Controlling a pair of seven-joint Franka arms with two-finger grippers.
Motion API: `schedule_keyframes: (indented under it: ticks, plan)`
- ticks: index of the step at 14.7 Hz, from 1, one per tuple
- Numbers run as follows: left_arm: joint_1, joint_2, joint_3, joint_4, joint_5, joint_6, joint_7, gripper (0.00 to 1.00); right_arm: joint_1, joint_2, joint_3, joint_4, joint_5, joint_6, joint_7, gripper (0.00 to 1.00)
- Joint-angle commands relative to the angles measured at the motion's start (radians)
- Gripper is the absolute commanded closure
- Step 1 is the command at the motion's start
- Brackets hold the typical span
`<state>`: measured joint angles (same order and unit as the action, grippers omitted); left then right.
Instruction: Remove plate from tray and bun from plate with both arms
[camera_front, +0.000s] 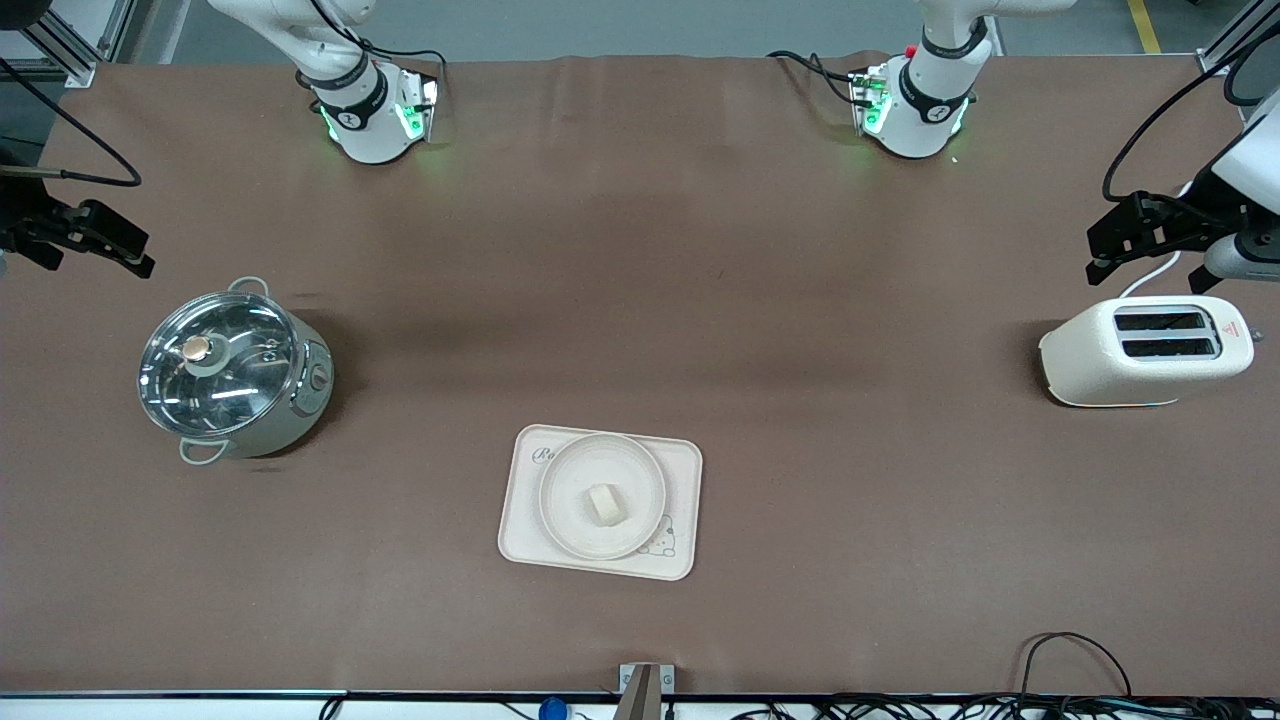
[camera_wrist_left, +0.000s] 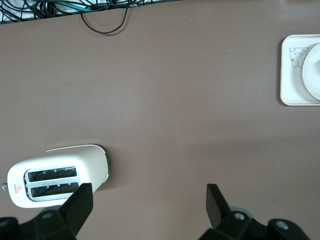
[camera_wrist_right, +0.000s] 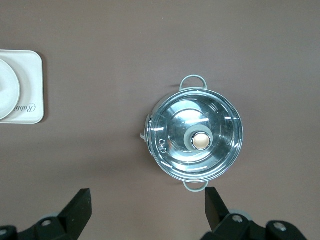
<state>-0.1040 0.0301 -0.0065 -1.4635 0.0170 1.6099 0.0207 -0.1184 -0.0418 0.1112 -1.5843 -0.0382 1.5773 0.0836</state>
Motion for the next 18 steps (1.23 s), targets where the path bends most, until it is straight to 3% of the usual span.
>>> schedule_keyframes:
  ticks: [1,8,13,16,18]
  plan:
    - [0.003,0.008,0.002,0.015,0.02,-0.012,0.025,0.0,-0.001,-0.01,0.002,-0.002,0.014,0.001,-0.01,0.0]
    - [-0.002,0.01,0.002,0.02,0.011,-0.012,0.01,0.0,0.003,-0.007,0.001,-0.002,0.018,0.004,-0.012,0.0]
    - [0.0,0.01,0.002,0.02,0.015,-0.012,0.01,0.0,0.025,-0.007,0.002,-0.002,0.115,0.009,0.002,0.0]
    - [0.0,0.01,0.002,0.02,0.014,-0.012,0.011,0.0,0.081,0.06,0.002,-0.01,0.124,0.09,0.004,0.0]
    - [0.0,0.01,0.002,0.02,0.015,-0.012,0.011,0.0,0.095,0.141,0.002,-0.01,0.174,0.169,0.005,0.0]
